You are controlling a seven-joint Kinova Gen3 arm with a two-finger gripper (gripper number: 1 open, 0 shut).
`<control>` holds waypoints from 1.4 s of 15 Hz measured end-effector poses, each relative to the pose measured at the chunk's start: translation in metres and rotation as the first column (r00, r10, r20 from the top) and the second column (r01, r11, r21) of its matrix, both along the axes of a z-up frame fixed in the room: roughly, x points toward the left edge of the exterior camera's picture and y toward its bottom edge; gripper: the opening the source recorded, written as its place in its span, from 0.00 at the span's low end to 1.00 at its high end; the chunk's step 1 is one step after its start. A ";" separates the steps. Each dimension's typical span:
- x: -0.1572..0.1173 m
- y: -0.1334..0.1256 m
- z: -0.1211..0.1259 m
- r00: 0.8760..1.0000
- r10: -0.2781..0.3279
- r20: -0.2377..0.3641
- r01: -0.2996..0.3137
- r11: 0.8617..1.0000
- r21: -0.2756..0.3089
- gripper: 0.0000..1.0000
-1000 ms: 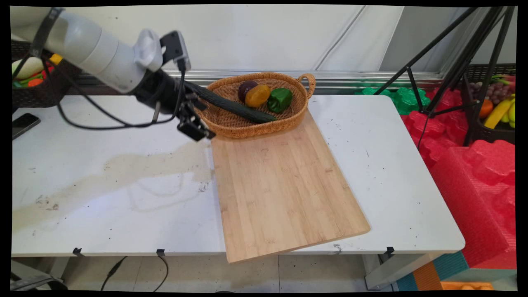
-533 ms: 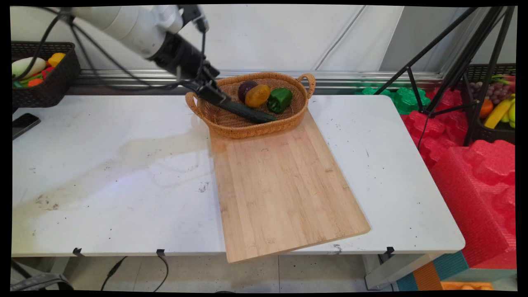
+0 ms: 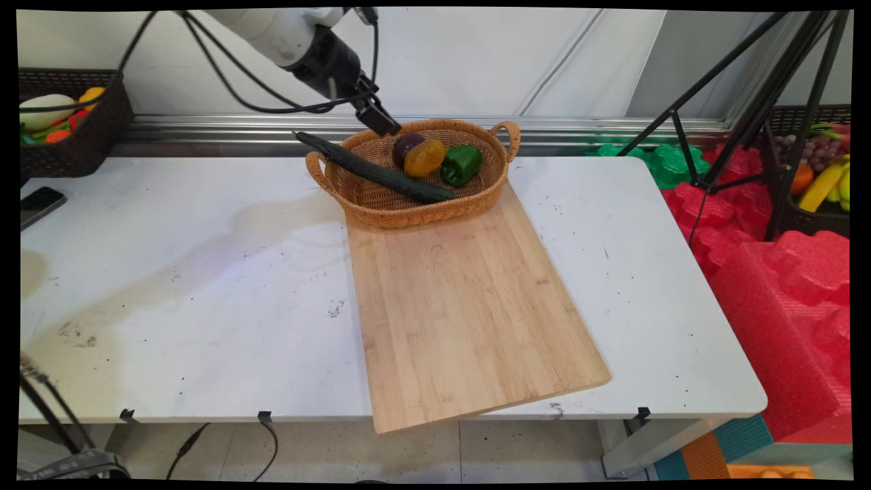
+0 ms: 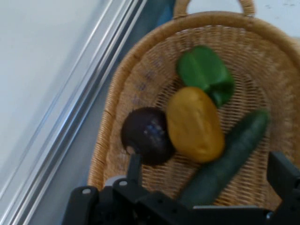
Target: Pick up the potato from the vegetable basket
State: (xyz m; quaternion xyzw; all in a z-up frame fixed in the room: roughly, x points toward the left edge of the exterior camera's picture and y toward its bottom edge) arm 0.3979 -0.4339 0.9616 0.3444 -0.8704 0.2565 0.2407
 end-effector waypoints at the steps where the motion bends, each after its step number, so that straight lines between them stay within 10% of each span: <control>1: 0.000 -0.008 -0.003 1.000 0.006 0.005 -0.006 1.000 0.001 1.00; 21: -0.033 -0.120 -0.112 0.999 -0.046 0.005 0.045 0.991 0.123 1.00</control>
